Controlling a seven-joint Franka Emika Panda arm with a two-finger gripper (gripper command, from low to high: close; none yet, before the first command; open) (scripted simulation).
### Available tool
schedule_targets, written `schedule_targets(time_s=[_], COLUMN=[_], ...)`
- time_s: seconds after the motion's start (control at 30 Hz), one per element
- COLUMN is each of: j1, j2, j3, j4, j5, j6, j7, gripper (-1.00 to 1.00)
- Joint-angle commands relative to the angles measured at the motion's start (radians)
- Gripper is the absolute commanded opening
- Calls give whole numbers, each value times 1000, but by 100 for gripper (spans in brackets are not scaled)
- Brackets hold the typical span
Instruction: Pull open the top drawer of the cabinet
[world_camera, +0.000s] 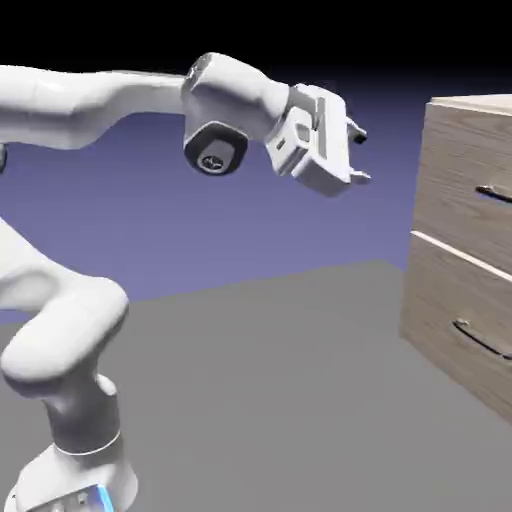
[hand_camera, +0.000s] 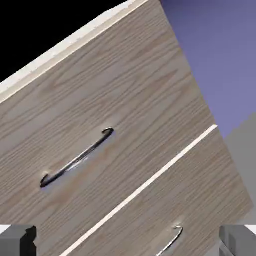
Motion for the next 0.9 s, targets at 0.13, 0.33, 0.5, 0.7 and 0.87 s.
schedule_targets(time_s=[0.13,0.33,0.5,0.7,0.87], j1=[-159,-350,-509,-699,-858], j2=[-62,-135,-197,-271,-332], j3=[110,241,350,482,591], j4=[74,163,236,325,399], j5=[218,478,696,957,1174], j6=[-53,-116,-169,-232,-285], j7=[13,29,42,57,70], gripper=[0,0,0,0,0])
